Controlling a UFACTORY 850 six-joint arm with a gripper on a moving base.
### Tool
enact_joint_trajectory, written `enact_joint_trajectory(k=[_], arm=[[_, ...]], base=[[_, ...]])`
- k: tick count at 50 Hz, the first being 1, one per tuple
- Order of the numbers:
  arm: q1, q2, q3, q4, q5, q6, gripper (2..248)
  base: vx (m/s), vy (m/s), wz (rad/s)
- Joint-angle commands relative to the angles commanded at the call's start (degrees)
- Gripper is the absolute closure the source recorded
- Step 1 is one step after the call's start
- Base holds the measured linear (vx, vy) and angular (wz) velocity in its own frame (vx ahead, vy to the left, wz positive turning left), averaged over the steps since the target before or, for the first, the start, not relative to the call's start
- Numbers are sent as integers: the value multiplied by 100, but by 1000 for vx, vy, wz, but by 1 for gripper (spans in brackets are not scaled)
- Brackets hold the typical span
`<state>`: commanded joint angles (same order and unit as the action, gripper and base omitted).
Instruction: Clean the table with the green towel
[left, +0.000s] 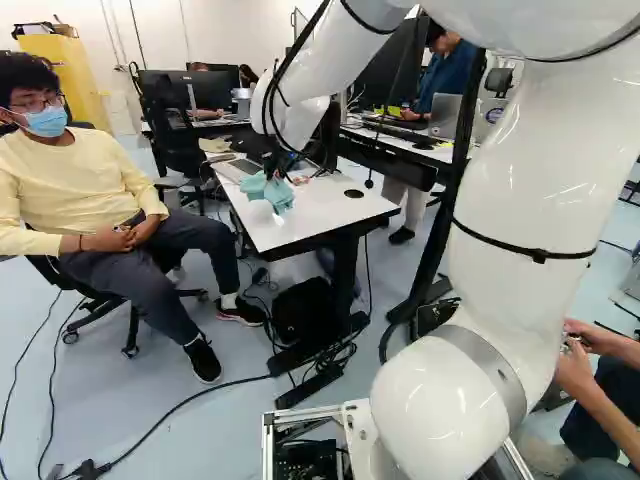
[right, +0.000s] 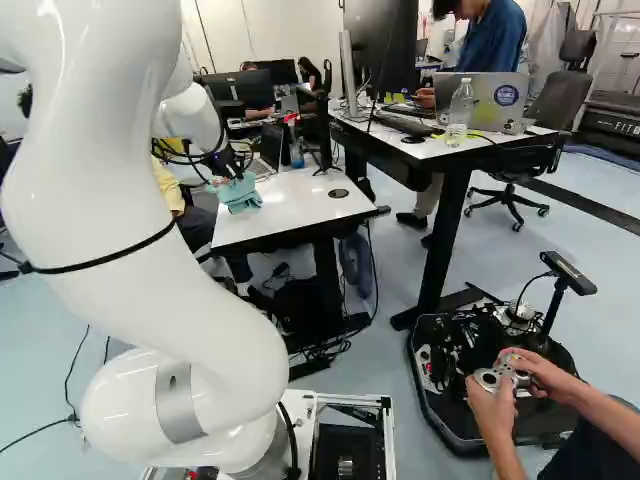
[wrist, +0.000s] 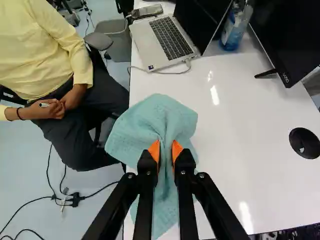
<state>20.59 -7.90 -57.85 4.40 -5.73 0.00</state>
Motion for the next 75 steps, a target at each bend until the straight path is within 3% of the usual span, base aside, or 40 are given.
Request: enact_joint_trajectory(k=[17, 75], arm=[[70, -92, 139, 0, 235, 0, 199], [95, -703, 147, 0, 247, 0, 199]], base=[[0, 0, 0], [0, 0, 0]])
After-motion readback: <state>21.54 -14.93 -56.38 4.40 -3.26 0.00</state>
